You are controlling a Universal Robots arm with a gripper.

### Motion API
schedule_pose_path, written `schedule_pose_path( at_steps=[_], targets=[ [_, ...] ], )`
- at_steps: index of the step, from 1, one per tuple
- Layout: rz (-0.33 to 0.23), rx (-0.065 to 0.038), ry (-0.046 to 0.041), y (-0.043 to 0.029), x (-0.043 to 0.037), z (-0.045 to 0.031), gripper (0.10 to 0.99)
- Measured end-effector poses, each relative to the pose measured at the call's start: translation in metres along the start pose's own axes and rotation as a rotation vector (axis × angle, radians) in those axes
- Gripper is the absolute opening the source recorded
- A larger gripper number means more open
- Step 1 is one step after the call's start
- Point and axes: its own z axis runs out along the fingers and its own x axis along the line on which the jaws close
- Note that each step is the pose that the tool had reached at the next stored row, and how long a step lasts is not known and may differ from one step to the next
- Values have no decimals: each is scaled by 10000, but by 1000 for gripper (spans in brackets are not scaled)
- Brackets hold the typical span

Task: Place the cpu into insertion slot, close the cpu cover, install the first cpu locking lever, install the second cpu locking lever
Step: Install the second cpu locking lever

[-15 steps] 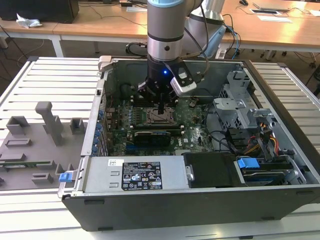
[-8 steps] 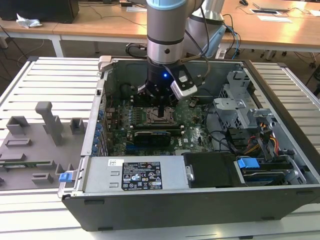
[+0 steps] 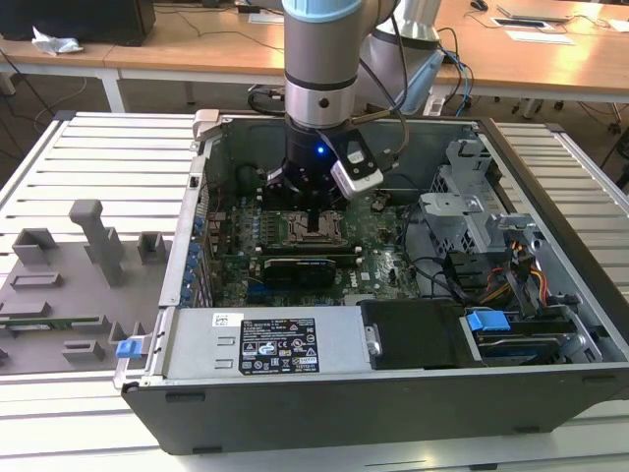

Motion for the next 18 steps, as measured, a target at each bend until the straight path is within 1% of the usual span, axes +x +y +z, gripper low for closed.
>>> schedule_pose_path(
  at_steps=[4, 6, 11, 12, 13, 15, 16, 18],
  targets=[
    [2, -103, -4, -1, 53, 34, 106],
    [4, -188, -4, -8, 95, 50, 106],
    [9, -402, -8, -41, 148, 75, 106],
    [11, -464, -8, -52, 154, 79, 106],
    [16, -567, -10, -73, 160, 85, 106],
    [21, -735, -13, -125, 164, 95, 106],
    [26, -847, -15, -166, 166, 101, 106],
    [30, -1007, -17, -213, 168, 110, 106]
  ],
)
